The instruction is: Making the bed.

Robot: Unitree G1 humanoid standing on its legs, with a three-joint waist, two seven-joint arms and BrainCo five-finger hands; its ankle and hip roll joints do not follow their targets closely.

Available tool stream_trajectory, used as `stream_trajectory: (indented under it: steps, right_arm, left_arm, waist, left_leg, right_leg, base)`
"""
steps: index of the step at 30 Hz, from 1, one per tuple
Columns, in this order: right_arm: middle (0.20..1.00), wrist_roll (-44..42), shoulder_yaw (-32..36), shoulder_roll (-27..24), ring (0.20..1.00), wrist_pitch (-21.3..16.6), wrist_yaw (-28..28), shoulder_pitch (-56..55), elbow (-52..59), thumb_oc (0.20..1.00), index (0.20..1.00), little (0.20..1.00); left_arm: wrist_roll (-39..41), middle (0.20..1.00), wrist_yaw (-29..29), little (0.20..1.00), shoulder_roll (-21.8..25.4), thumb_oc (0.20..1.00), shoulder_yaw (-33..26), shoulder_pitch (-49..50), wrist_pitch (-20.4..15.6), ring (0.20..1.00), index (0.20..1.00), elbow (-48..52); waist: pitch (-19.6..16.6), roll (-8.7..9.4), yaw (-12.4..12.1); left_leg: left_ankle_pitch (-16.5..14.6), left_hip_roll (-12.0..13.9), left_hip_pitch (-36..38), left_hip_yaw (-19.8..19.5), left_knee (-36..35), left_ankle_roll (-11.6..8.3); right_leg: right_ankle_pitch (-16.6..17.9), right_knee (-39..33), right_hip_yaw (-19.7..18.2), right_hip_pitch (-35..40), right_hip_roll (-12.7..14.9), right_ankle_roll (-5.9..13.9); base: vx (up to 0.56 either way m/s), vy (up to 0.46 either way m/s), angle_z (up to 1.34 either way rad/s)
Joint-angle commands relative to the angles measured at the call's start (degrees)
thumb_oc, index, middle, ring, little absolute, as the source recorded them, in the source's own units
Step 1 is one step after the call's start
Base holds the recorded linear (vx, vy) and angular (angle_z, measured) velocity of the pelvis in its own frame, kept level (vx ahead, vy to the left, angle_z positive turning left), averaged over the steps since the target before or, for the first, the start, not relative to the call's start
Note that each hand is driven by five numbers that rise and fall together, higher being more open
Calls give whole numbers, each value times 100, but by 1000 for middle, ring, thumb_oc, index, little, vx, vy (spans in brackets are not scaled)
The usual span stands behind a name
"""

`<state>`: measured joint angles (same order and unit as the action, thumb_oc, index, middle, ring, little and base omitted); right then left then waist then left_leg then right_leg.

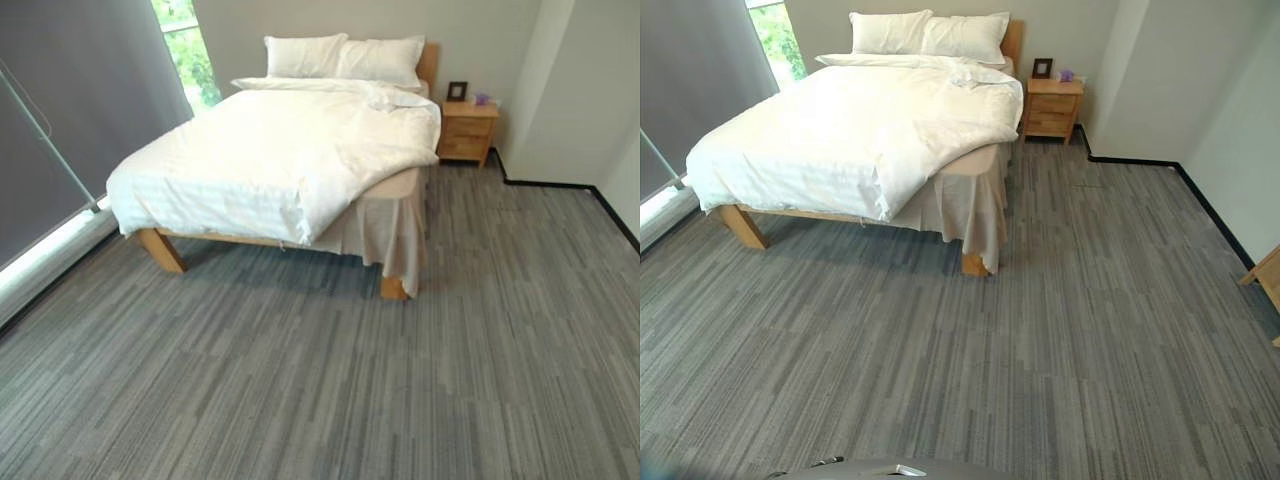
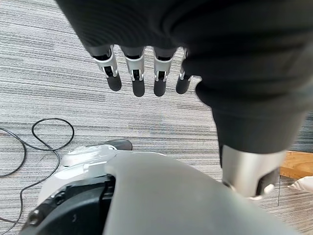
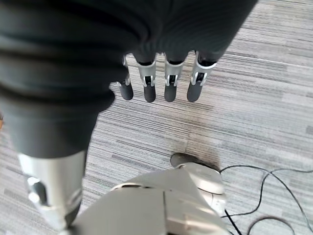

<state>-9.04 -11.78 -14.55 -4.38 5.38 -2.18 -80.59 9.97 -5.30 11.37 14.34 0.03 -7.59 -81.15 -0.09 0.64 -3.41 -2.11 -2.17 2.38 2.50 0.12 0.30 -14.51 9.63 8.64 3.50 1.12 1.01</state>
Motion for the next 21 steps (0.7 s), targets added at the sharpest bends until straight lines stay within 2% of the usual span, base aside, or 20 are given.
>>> stream_trajectory:
  steps: [1, 2, 3, 4, 5, 6, 7, 9, 11, 13, 14, 16, 18, 21]
  right_arm:
    - [1000, -192, -162, 118, 1000, -153, -1, 248, -100, 1000, 1000, 1000]
    - [1000, -297, -136, 136, 1000, -164, -7, 248, -91, 1000, 1000, 1000]
    - [1000, -822, 61, 159, 1000, -242, 0, 277, 58, 1000, 1000, 1000]
    - [1000, -824, 60, 159, 1000, -241, 0, 277, 60, 1000, 1000, 1000]
    - [1000, -1719, 439, 135, 1000, -428, -1, 322, 697, 1000, 1000, 1000]
    - [1000, -1720, 438, 136, 1000, -424, -5, 316, 706, 1000, 1000, 1000]
    - [1000, -1870, 567, 99, 1000, -499, -170, 273, 1397, 1000, 1000, 1000]
    - [1000, -1779, 633, -111, 1000, -579, -298, 159, 2398, 1000, 1000, 1000]
    - [1000, -1557, 573, -418, 1000, -523, -401, 216, 3170, 1000, 1000, 1000]
    - [1000, -1399, 632, -794, 1000, -431, -530, 305, 4263, 1000, 1000, 1000]
    - [1000, -1397, 631, -793, 1000, -425, -532, 298, 4271, 1000, 1000, 1000]
    - [1000, -1328, 728, -921, 1000, -433, -572, 224, 5152, 1000, 1000, 1000]
    - [1000, -1238, 752, -924, 1000, -475, -509, 79, 5896, 1000, 1000, 1000]
    - [1000, -1099, 589, -915, 1000, -467, -444, 48, 5962, 1000, 1000, 1000]
  left_arm:
    - [-145, 1000, 60, 1000, -7, 1000, -92, -366, -145, 1000, 1000, -155]
    - [-46, 1000, 80, 1000, 7, 1000, -149, -380, -157, 1000, 1000, -154]
    - [293, 1000, 153, 1000, 56, 1000, -293, -424, -230, 1000, 1000, -41]
    - [294, 1000, 153, 1000, 57, 1000, -292, -424, -229, 1000, 1000, -41]
    - [905, 1000, 288, 1000, 180, 1000, -550, -531, -327, 1000, 1000, 209]
    - [908, 1000, 288, 1000, 181, 1000, -549, -530, -326, 1000, 1000, 210]
    - [1007, 1000, 425, 1000, 287, 1000, -594, -597, -350, 1000, 1000, 424]
    - [1094, 1000, 486, 1000, 472, 1000, -445, -594, -466, 1000, 1000, 1387]
    - [1189, 1000, 503, 1000, 741, 1000, -283, -590, -398, 1000, 1000, 2342]
    - [1414, 1000, 519, 1000, 1223, 1000, -265, -549, -317, 1000, 1000, 4260]
    - [1414, 1000, 522, 1000, 1226, 1000, -268, -537, -305, 1000, 1000, 4278]
    - [1459, 1000, 565, 1000, 1438, 1000, -455, -346, -328, 1000, 1000, 5412]
    - [1605, 1000, 572, 1000, 1421, 1000, -625, -183, -415, 1000, 1000, 6122]
    - [1504, 1000, 637, 1000, 1296, 1000, -584, -242, -431, 1000, 1000, 6077]
  waist:
    - [-72, 288, -85]
    - [-75, 292, -102]
    - [-87, 286, -111]
    - [-83, 286, -111]
    - [-73, 249, -40]
    - [-68, 248, -42]
    - [-66, 215, 18]
    - [-59, 157, 105]
    - [-56, 120, 132]
    - [-36, 91, 118]
    - [-36, 92, 120]
    - [-18, 97, 106]
    - [3, 119, 92]
    - [40, 151, 92]
  left_leg:
    - [306, 44, 169, -463, -385, 31]
    - [309, 44, 171, -475, -390, 28]
    - [307, 46, 179, -484, -387, 20]
    - [305, 46, 184, -484, -387, 19]
    - [314, 53, 181, -454, -382, 5]
    - [311, 54, 188, -452, -382, 4]
    - [316, 61, 194, -413, -386, -2]
    - [337, 75, 182, -368, -404, -13]
    - [356, 79, 173, -349, -402, -19]
    - [406, 87, 126, -372, -405, -19]
    - [404, 87, 129, -372, -404, -19]
    - [422, 89, 108, -396, -402, -17]
    - [419, 93, 105, -405, -411, -10]
    - [409, 95, 120, -413, -408, -14]
  right_leg:
    - [1644, -1308, 52, 314, 581, 570]
    - [1637, -1318, 60, 328, 578, 566]
    - [1628, -1320, 74, 347, 574, 566]
    - [1627, -1319, 75, 351, 574, 566]
    - [1620, -1307, 36, 326, 563, 565]
    - [1617, -1305, 35, 332, 563, 565]
    - [1613, -1292, -1, 310, 554, 567]
    - [1627, -1283, -31, 265, 545, 577]
    - [1635, -1267, -29, 243, 543, 584]
    - [1666, -1274, 8, 215, 544, 597]
    - [1664, -1274, 9, 219, 544, 597]
    - [1675, -1277, 35, 208, 544, 604]
    - [1670, -1291, 35, 213, 540, 606]
    - [1669, -1317, 24, 244, 531, 595]
  base:
    - [0, 0, 0]
    - [0, 0, 0]
    - [0, 0, 0]
    - [3, -4, 4]
    - [-10, 5, 3]
    - [0, 0, 0]
    - [-24, 10, -3]
    - [-35, 18, -7]
    - [-39, 16, -8]
    - [-43, -1, -5]
    - [0, 0, 0]
    - [0, 0, 0]
    - [0, 0, 0]
    - [0, 0, 0]
